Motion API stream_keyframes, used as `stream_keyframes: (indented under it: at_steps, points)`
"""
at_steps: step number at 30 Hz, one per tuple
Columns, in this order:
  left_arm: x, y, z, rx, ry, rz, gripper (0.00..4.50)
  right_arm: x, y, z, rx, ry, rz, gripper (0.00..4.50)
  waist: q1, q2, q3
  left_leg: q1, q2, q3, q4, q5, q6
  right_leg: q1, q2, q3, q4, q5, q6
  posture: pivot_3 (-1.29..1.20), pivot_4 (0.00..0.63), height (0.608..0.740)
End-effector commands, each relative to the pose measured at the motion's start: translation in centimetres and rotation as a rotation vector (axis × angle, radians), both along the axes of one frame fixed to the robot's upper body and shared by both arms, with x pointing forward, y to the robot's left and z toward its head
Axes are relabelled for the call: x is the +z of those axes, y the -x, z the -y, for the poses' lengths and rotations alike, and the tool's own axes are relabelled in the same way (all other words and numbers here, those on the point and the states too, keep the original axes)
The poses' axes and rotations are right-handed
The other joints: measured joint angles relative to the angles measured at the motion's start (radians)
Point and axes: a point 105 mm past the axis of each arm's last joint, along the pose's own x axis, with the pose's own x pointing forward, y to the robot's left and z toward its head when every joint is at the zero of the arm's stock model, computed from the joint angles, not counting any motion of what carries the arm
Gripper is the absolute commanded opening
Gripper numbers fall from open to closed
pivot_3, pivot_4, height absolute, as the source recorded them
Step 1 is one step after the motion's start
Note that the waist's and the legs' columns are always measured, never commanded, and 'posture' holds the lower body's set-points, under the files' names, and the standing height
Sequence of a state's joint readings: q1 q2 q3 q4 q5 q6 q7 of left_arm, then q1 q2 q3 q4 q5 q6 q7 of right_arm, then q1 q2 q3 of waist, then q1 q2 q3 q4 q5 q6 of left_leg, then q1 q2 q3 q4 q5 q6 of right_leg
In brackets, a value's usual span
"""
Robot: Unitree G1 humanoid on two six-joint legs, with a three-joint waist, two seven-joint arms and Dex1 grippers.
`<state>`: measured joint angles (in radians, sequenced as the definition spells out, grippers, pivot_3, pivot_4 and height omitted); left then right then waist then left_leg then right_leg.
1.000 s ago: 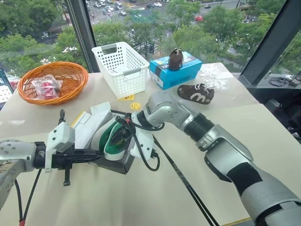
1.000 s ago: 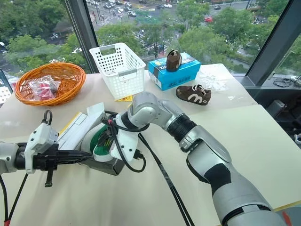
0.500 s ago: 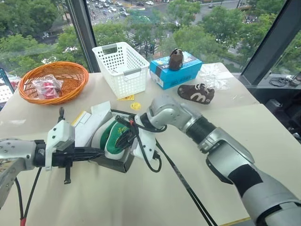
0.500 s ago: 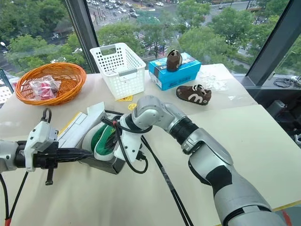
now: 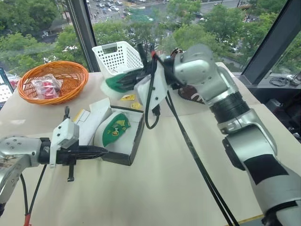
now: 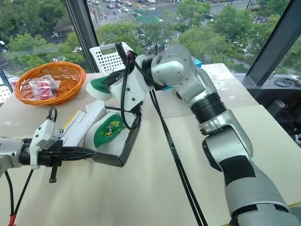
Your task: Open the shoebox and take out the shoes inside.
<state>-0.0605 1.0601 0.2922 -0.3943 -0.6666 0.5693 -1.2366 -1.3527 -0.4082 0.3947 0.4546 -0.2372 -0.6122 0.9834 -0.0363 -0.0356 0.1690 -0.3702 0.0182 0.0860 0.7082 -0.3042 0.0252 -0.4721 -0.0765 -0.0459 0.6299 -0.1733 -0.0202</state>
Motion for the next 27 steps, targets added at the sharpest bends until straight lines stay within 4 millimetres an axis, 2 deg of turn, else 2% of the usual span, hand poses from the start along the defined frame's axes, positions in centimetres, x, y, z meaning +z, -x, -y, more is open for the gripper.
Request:
stream_keyframes:
  at_steps: [1,4,7,15,17,20,22,24,25,27]
  points:
    - [0.6,0.0,0.1,-0.022,-0.014,0.038,0.0,1.1,-0.7,2.1,-0.073,-0.082,-0.017,0.05,0.001,0.0,0.0,0.0,0.0,0.0,0.0,0.0,0.0,0.0,0.0,0.0,0.0,0.0,0.0,0.0,0.15,0.731]
    - [0.7,-0.1,0.1,-0.022,-0.017,0.039,0.0,-0.3,-2.4,5.3,-0.213,-0.034,-0.025,0.05,0.006,0.0,0.0,-0.001,-0.001,0.0,0.0,-0.001,0.002,0.0,-0.001,0.0,0.0,0.001,0.001,0.0,0.15,0.731]
    - [0.8,-0.1,0.0,-0.022,-0.018,0.039,0.0,-3.1,-3.5,8.9,-0.346,0.085,-0.03,0.05,0.021,0.0,0.0,-0.001,-0.001,0.0,0.0,-0.002,0.004,0.0,-0.001,0.0,-0.002,0.0,0.001,0.0,0.15,0.731]
    - [0.8,-0.2,0.3,-0.029,-0.012,0.04,0.0,-9.4,-2.7,15.2,-0.554,0.422,-0.065,0.05,0.015,0.001,0.001,-0.002,-0.001,0.002,0.0,-0.003,0.004,-0.001,0.0,0.002,-0.003,-0.001,0.004,0.0,0.15,0.731]
    - [0.8,-0.3,0.4,-0.029,-0.008,0.044,0.0,-12.0,-2.6,15.8,-0.578,0.478,-0.108,0.05,0.018,0.001,0.001,-0.001,-0.001,0.002,0.0,-0.003,0.005,0.0,0.0,0.002,-0.003,-0.002,0.005,0.0,0.15,0.731]
    - [0.9,-0.4,0.4,-0.023,-0.002,0.049,0.0,-16.0,-2.5,15.6,-0.583,0.52,-0.173,0.05,0.017,0.001,0.001,0.0,-0.001,0.003,0.002,-0.006,0.01,0.001,0.0,0.003,-0.002,-0.002,0.005,0.0,0.15,0.731]
    - [0.9,-0.3,0.5,-0.021,-0.001,0.049,0.0,-17.8,-2.8,15.4,-0.602,0.499,-0.222,0.05,0.015,0.0,0.001,0.0,-0.001,0.003,0.003,-0.006,0.01,0.001,0.001,0.004,-0.002,-0.002,0.005,0.0,0.15,0.731]
    - [0.9,-0.2,0.4,-0.017,0.0,0.049,0.0,-19.0,-3.2,15.8,-0.639,0.482,-0.261,0.77,0.011,0.0,0.001,0.001,-0.001,0.004,0.004,-0.005,0.009,0.001,0.001,0.005,0.0,-0.002,0.005,0.0,0.15,0.731]
    - [0.9,-0.2,0.3,-0.008,-0.001,0.051,0.0,-19.2,-3.5,16.0,-0.662,0.464,-0.275,0.96,0.009,-0.001,0.0,0.002,-0.001,0.004,0.004,-0.005,0.009,0.002,0.001,0.005,0.0,-0.002,0.005,0.0,0.15,0.731]
    - [1.0,-0.3,0.1,0.004,-0.001,0.055,0.0,-19.0,-3.9,16.2,-0.688,0.441,-0.273,1.68,0.008,-0.001,0.001,0.009,0.0,0.003,0.004,-0.005,0.009,0.009,0.002,0.004,-0.001,-0.005,0.009,0.0,0.15,0.731]
